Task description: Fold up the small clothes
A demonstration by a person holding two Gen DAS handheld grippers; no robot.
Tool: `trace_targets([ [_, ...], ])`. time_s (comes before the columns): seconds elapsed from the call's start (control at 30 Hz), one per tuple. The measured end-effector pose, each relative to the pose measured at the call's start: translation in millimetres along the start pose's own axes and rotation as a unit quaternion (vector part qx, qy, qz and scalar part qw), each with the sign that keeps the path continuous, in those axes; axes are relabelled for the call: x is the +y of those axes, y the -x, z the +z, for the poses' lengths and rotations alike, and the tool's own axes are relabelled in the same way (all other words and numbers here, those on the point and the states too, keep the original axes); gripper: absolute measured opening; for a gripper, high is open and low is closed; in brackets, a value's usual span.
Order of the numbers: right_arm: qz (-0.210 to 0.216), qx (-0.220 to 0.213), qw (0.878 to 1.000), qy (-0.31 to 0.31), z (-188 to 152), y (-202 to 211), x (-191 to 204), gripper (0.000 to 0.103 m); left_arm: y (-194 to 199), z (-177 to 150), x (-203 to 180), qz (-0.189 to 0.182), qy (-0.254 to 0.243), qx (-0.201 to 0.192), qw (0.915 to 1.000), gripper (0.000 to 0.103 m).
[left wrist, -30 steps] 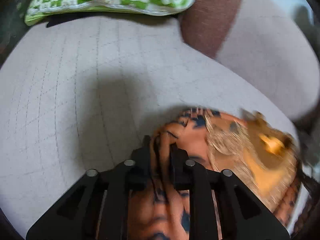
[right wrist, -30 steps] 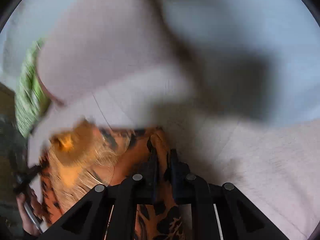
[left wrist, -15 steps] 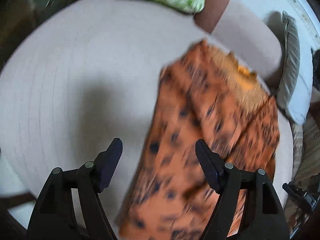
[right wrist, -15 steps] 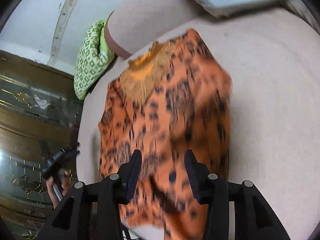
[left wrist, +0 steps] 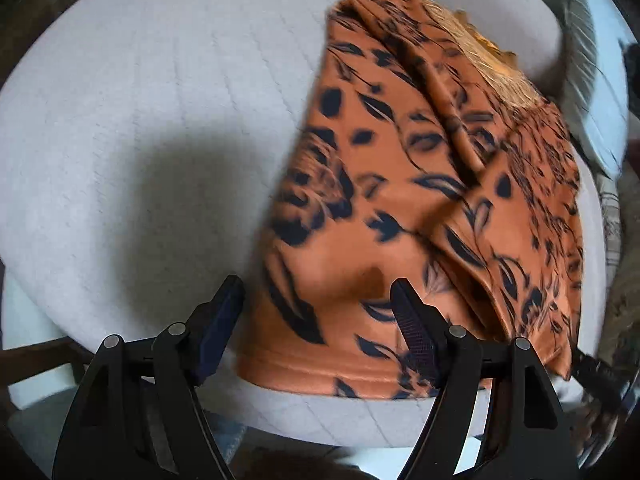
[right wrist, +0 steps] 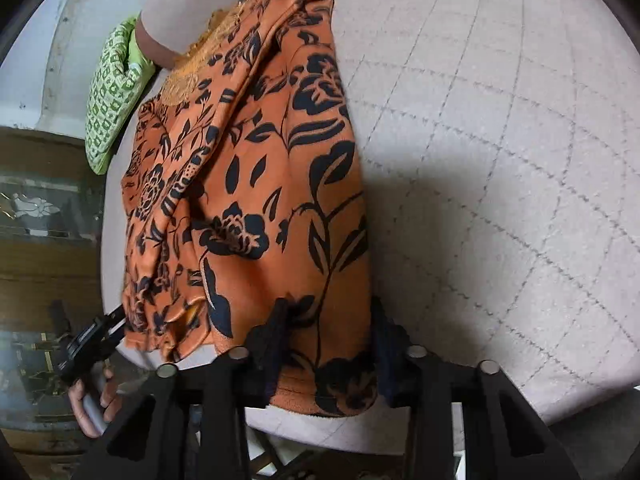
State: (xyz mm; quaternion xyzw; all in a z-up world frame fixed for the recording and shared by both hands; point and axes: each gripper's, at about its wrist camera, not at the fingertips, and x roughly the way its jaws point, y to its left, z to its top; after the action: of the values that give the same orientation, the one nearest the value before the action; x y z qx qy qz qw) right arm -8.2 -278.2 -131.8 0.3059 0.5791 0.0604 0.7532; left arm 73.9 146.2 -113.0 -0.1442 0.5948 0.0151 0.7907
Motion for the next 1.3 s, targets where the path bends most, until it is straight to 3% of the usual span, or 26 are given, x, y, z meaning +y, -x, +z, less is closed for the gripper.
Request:
trace_targets([
  [0.03, 0.007, -0.004, 1.0, -0.005, 0, 2, -2, 0.016, -2, -2, -4, 0.008, -0.006, -0.003, 0.9999, 0.075],
  [0.1, -0.002, -0.003, 1.0, -0.006, 1, -2, -1, 0.013, -7, -1, -13, 0.047, -0.028, -0.011, 0.9984, 0.057],
  [0.13, -0.007, -0.004, 1.0, -0.004, 2, -4, 0, 0.011, -4, 0, -16, 0.051, -0.036, -0.023, 0.9978, 0.036],
  [0.17, -0.015, -0.009, 1.0, 0.003, 2, -2, 3, 0.008, -1, 1, -15, 0.041, -0.036, -0.025, 0.9982, 0.003],
  [0.2, -0.021, -0.018, 1.0, 0.011, 2, 3, 8, 0.006, 4, 2, -11, 0.009, -0.027, -0.019, 0.9994, 0.005],
  [0.3, -0.019, -0.083, 0.996, 0.03, -5, 46, 17, 0.005, 33, 0, 0, -0.013, -0.004, -0.052, 0.9986, 0.004],
  [0.33, -0.017, -0.094, 0.995, 0.034, -7, 55, 19, 0.004, 43, -1, 1, -0.015, -0.007, -0.061, 0.998, 0.005],
  [0.4, -0.025, -0.115, 0.992, 0.04, -15, 75, 12, 0.003, 56, -7, 2, 0.018, -0.025, -0.078, 0.9965, 0.005],
  [0.47, -0.065, -0.103, 0.992, 0.034, -17, 67, 2, 0.003, 37, -12, 1, 0.043, -0.036, -0.051, 0.9971, 0.005],
  [0.53, -0.112, -0.064, 0.991, 0.038, -12, 43, -2, 0.003, 16, -9, 7, 0.079, -0.045, -0.017, 0.9957, 0.005],
  [0.6, -0.168, -0.05, 0.983, 0.058, -11, 28, 3, 0.003, 13, -5, 4, 0.093, -0.045, -0.017, 0.9945, 0.005],
  [0.73, -0.172, -0.072, 0.981, 0.058, -12, 40, 7, 0.003, 25, -5, 17, 0.062, -0.024, -0.033, 0.9972, 0.005],
  [0.8, -0.184, -0.039, 0.981, 0.045, -8, 25, -3, 0.003, 4, 2, 23, 0.081, -0.022, -0.002, 0.9965, 0.006],
  [0.87, -0.198, -0.018, 0.979, 0.045, -7, 12, -2, 0.003, 7, 6, 20, 0.091, -0.03, -0.009, 0.9954, 0.01],
  [0.93, -0.182, -0.03, 0.982, 0.033, -6, 20, -3, 0.003, 9, 8, 19, 0.096, -0.027, -0.015, 0.9949, 0.017],
  [1.03, -0.103, -0.084, 0.991, -0.014, -8, 52, -13, 0.004, 21, 8, 23, 0.083, 0.001, -0.031, 0.996, 0.02],
  [1.07, -0.074, -0.113, 0.99, -0.029, -8, 66, -18, 0.005, 26, 8, 25, 0.082, 0.017, -0.041, 0.9956, 0.02],
  [1.2, -0.022, -0.188, 0.981, -0.047, -14, 97, -19, 0.009, 52, 5, 39, 0.046, 0.071, -0.097, 0.9917, 0.022],
  [1.23, -0.012, -0.198, 0.979, -0.041, -13, 99, -14, 0.014, 55, 8, 36, 0.038, 0.077, -0.108, 0.9905, 0.025],
  [1.3, 0.014, -0.205, 0.978, -0.021, -5, 96, 1, 0.027, 63, 10, 39, 0.026, 0.08, -0.119, 0.9893, 0.041],
])
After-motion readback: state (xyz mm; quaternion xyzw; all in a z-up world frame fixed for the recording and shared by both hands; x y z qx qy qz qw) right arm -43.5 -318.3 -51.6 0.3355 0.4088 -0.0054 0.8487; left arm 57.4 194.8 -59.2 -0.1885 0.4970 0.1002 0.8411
